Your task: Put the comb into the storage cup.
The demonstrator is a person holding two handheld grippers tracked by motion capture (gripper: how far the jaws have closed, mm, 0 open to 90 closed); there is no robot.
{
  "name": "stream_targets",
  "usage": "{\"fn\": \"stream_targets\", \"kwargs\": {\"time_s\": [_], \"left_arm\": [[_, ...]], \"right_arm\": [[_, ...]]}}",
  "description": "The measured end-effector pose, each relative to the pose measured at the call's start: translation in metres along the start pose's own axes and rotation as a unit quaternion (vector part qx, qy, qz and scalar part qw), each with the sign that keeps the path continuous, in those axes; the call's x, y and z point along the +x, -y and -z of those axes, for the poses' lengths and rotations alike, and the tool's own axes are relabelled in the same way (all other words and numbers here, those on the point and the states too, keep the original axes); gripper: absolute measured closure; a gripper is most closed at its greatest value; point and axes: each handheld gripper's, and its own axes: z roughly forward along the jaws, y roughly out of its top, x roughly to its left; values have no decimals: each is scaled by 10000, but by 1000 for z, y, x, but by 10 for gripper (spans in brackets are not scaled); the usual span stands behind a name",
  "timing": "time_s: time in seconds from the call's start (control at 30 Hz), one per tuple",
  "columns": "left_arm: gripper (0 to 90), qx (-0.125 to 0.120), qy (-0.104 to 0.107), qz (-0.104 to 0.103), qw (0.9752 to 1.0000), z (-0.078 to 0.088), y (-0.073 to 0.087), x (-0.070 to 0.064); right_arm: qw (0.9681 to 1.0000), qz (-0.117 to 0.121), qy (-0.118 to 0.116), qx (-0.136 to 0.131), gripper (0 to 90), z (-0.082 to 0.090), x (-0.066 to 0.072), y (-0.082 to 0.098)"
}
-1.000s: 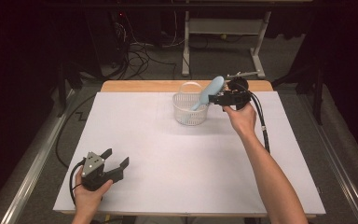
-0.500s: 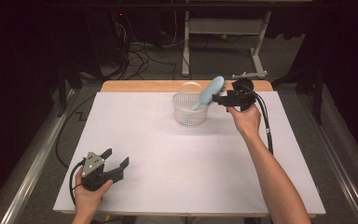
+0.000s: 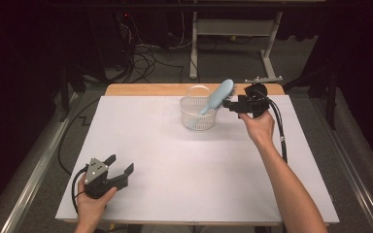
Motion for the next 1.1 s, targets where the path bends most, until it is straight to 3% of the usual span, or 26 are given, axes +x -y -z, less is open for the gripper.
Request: {"fn": "stream_targets", "kwargs": {"time_s": [1.1], "left_arm": [[265, 21, 2, 25, 10000, -1, 1, 0]], "right_arm": [[10000, 42, 28, -79, 303, 18, -9, 16]]}}
